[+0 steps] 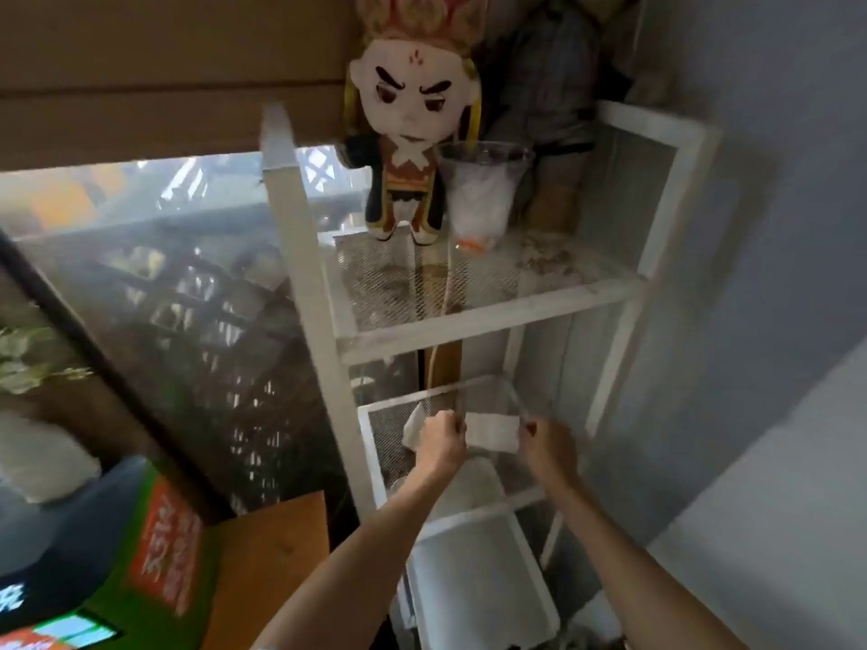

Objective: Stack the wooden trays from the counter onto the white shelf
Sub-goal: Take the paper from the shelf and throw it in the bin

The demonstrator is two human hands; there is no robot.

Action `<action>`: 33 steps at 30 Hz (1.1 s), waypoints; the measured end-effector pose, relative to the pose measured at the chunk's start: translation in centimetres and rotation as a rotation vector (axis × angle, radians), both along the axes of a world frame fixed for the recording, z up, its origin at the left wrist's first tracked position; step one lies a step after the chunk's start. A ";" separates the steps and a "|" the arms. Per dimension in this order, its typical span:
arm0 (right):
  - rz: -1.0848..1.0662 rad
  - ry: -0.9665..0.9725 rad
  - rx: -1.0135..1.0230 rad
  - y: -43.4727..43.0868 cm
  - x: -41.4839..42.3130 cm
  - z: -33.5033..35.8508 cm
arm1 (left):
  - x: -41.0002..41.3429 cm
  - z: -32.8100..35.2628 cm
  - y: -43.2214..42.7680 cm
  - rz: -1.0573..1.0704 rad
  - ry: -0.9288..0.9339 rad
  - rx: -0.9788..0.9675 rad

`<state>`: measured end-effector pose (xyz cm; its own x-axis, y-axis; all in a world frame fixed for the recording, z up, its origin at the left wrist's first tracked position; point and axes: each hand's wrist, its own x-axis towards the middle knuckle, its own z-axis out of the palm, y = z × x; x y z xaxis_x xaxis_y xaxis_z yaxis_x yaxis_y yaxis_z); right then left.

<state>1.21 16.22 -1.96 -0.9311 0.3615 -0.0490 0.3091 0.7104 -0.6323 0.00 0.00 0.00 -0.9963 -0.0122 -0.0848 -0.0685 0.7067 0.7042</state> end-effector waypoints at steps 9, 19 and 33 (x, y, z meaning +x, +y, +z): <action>-0.037 -0.098 0.037 0.6 -3.5 -4.2 | -5.4 -5.7 3.4 -0.006 -0.113 -0.069; -0.051 0.087 -0.345 0.8 -4.0 -4.6 | -6.5 -4.7 4.5 -0.031 -0.112 -0.022; 0.311 -0.188 -0.230 -8.3 -6.9 -2.9 | -0.2 -2.7 -2.0 0.607 -0.297 0.332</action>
<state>-5.66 7.88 -4.84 -0.9611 0.0253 -0.2752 0.2281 0.6350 -0.7381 -0.22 -1.97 -2.74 -0.7573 -0.4790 -0.4440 -0.5989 0.2382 0.7646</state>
